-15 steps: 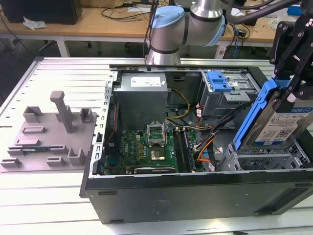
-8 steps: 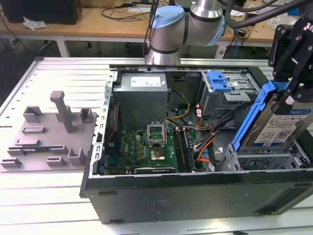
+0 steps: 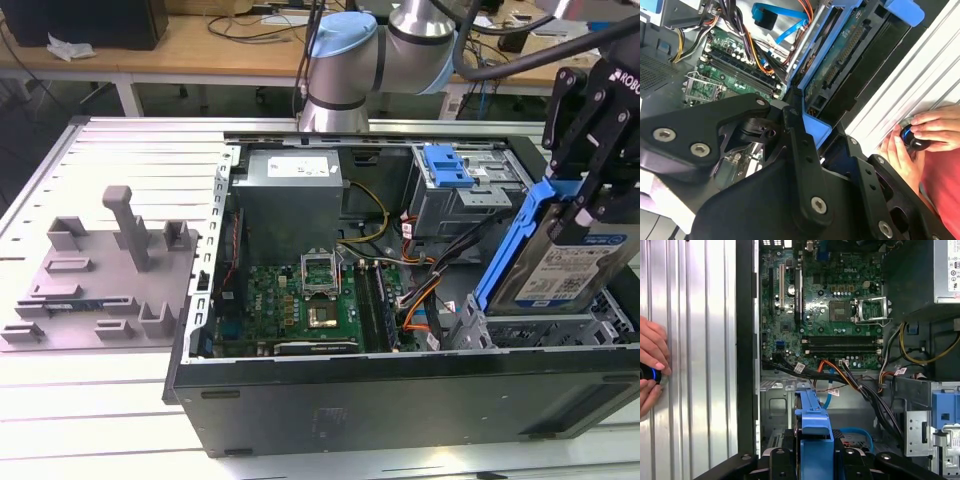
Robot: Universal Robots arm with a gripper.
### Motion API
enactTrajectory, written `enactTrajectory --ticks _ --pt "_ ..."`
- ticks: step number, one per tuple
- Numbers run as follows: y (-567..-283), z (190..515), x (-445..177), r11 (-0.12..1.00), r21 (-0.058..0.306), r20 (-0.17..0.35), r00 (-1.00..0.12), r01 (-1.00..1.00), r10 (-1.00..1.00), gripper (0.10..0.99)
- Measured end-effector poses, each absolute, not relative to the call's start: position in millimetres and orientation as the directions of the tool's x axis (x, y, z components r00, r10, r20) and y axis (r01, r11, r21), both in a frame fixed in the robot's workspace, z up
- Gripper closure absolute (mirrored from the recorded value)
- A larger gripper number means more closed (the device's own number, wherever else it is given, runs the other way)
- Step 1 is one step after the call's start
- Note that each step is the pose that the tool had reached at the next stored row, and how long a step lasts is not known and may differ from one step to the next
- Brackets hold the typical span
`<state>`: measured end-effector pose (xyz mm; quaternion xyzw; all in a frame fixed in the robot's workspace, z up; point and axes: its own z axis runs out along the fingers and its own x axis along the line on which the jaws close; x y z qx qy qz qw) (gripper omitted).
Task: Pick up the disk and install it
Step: 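Insert the disk into the insertion slot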
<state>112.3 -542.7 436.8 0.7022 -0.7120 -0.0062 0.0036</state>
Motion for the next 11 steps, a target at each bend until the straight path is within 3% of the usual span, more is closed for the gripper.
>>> enactTrajectory --ticks 11 --pt "-543 419 112 0.014 0.014 -0.004 -0.014 -1.000 -1.000 0.722"
